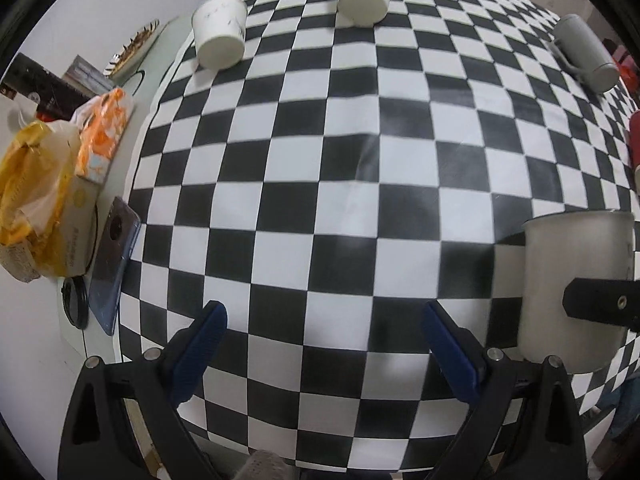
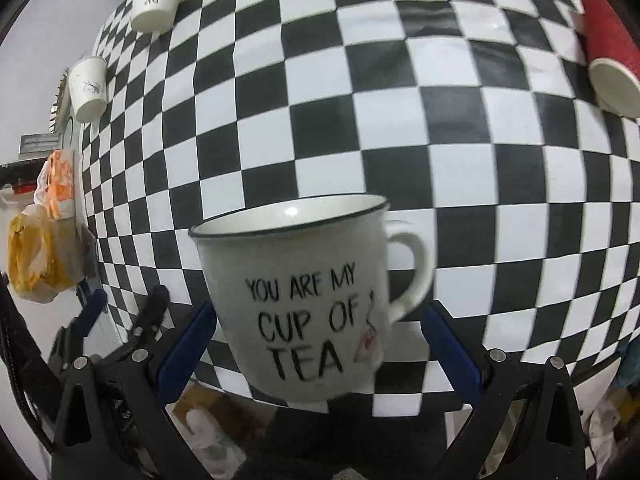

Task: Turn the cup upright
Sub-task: 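Rotate the held mug with the right tool until its rim faces up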

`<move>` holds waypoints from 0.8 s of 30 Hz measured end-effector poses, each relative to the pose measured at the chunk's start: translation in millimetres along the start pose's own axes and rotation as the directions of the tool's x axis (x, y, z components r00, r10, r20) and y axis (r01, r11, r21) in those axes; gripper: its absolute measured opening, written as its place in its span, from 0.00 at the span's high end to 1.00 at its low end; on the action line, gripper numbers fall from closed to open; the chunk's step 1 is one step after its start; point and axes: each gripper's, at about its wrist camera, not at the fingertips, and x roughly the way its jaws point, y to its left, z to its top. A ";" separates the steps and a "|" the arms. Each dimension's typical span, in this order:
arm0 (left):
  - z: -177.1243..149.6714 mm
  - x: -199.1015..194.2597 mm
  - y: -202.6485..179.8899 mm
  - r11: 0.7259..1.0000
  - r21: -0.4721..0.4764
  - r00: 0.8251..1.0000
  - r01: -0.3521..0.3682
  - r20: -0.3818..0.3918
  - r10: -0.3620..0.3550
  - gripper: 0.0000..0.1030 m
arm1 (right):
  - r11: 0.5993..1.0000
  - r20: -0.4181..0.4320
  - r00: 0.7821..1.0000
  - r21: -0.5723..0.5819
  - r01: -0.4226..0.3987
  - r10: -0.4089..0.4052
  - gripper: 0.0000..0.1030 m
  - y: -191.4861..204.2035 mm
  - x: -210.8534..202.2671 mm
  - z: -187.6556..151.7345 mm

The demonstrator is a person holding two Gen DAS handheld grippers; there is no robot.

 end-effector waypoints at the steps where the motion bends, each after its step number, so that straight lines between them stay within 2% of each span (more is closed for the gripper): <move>1: -0.1 2.3 0.7 1.000 0.000 1.000 0.001 -0.005 -0.001 0.04 | 1.000 -0.014 1.000 0.007 -0.013 0.013 0.00 -0.2 3.5 1.0; 3: -0.3 5.9 1.8 1.000 -0.001 1.000 0.003 -0.015 -0.003 0.04 | 1.000 -0.031 0.999 0.013 -0.024 0.025 0.00 2.8 10.5 3.5; 7: -0.9 11.3 4.0 1.000 -0.007 1.000 0.009 -0.030 -0.009 0.04 | 1.000 -0.055 0.999 0.018 -0.001 0.002 0.06 9.5 22.6 9.6; 10: -0.8 13.2 5.8 1.000 -0.014 0.999 0.012 -0.035 -0.012 0.04 | 0.999 -0.061 0.997 0.016 0.051 -0.050 0.08 9.4 29.9 11.9; 14: 1.5 14.7 7.0 1.000 -0.019 0.999 0.017 -0.036 -0.017 0.04 | 0.999 -0.056 0.997 0.006 0.052 -0.051 0.08 9.5 32.2 11.5; 19: 8.9 15.5 4.9 1.000 -0.017 0.999 0.023 -0.033 -0.023 0.04 | 0.997 0.005 0.997 -0.023 0.074 -0.074 0.09 15.8 29.7 5.6; 24: 17.9 12.3 3.2 0.999 -0.025 0.999 0.031 -0.020 -0.032 0.04 | 0.999 0.117 0.992 0.000 0.044 -0.044 0.09 16.1 18.2 2.6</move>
